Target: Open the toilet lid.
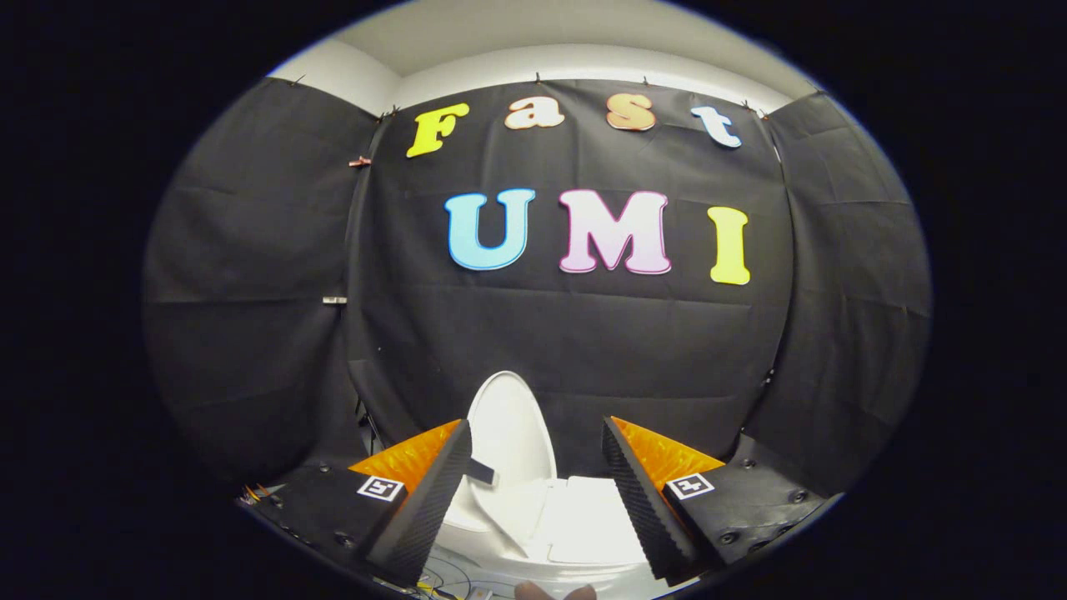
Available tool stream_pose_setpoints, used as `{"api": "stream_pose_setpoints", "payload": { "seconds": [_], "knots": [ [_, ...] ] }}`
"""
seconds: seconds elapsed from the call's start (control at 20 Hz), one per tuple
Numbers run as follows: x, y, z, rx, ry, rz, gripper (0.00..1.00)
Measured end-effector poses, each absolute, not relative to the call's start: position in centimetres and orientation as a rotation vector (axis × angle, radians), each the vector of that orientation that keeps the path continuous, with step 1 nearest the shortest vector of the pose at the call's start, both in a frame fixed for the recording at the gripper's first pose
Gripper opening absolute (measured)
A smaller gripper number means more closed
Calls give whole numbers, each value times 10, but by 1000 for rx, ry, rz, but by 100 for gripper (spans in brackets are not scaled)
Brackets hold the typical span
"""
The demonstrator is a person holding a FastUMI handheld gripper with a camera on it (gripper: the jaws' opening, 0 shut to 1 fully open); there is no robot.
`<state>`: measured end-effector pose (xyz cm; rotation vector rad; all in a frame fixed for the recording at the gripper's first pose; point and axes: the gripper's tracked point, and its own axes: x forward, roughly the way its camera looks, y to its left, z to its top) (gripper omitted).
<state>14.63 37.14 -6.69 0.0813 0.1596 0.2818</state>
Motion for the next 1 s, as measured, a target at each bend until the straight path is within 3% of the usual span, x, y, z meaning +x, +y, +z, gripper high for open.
{"api": "stream_pose_setpoints", "payload": {
  "seconds": [1.0],
  "knots": [
    [69, 169, 5, 109, 74, 203, 98]
  ]
}}
